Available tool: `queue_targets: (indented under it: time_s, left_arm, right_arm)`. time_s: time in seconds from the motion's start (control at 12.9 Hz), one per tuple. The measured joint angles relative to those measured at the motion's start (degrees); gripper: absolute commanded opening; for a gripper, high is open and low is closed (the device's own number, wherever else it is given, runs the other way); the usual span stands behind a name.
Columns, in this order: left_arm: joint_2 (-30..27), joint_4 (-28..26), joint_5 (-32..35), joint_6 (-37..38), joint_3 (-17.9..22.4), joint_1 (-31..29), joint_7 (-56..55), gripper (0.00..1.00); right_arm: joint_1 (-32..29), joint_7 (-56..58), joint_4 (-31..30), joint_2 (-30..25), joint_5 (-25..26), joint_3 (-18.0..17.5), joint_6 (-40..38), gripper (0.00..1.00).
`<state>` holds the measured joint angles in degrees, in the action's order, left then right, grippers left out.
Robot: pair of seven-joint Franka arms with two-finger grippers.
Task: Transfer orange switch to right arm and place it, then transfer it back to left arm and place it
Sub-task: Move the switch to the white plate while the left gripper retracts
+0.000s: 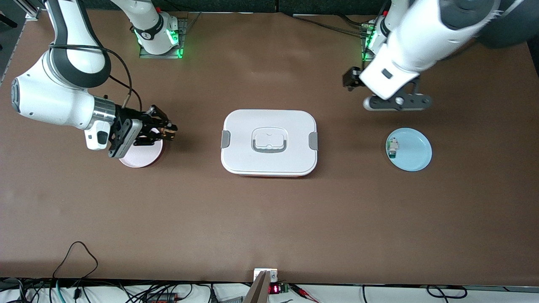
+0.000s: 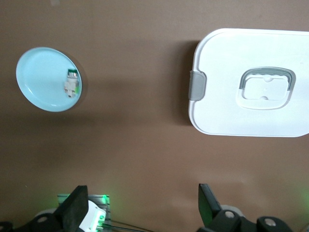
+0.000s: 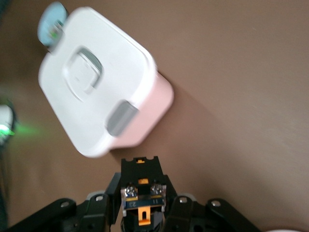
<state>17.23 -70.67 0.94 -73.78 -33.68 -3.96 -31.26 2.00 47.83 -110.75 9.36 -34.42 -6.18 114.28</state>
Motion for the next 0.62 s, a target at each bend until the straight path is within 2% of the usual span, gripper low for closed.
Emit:
queue_targets:
  time_s: [0.39,0.62]
  left_arm:
    - [-2.8,-1.8,0.0,0.1,0.4,-1.0,1.3,1.0]
    - [-7.7,-6.9,0.0,-0.9,5.0,-0.2,3.7,1.0]
  right_arm:
    - [-0.4,0.0,0.2,0.1,14.1,0.0,0.1,0.3]
    - [-0.8,0.3,0.2,0.2,21.4,0.0,0.5,0.3]
